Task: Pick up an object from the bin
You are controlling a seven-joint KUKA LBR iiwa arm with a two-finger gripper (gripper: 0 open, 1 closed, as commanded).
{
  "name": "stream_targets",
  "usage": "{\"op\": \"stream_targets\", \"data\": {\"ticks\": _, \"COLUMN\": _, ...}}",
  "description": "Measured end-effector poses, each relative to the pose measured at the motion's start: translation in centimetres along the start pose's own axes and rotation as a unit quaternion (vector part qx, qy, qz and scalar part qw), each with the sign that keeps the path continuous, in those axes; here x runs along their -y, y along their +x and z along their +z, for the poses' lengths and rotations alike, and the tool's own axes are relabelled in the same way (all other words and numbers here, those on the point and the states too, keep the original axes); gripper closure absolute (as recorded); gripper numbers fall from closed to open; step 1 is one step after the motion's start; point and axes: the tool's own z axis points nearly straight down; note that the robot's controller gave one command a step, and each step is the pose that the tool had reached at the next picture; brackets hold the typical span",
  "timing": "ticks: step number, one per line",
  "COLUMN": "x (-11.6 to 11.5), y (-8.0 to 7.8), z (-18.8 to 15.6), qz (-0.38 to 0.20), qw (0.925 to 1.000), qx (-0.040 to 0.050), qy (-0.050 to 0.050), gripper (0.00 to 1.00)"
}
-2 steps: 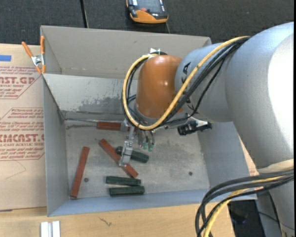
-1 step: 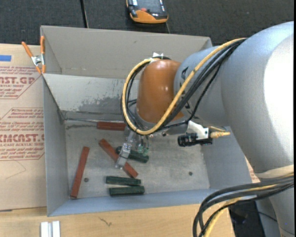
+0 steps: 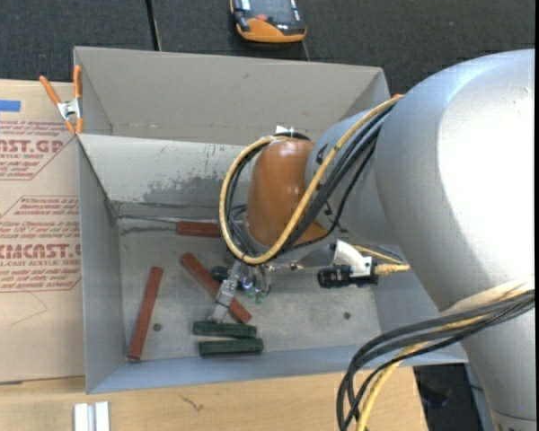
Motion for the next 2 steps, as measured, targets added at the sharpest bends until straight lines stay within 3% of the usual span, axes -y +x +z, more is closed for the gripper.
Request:
{"op": "stream_targets", "data": {"ticks": 1, "x": 0.58, "y": 0.48, "z": -0.27, "qz": 0.074, "qw": 0.9973, "qx": 0.0001, "qy": -0.001, "gripper": 1.00}}
{"op": "stream_targets", "data": {"ticks": 2, "x": 0.58, "y": 0.48, "z": -0.26, "qz": 0.074, "qw": 0.9973, "qx": 0.0001, "qy": -0.001, "gripper": 1.00}}
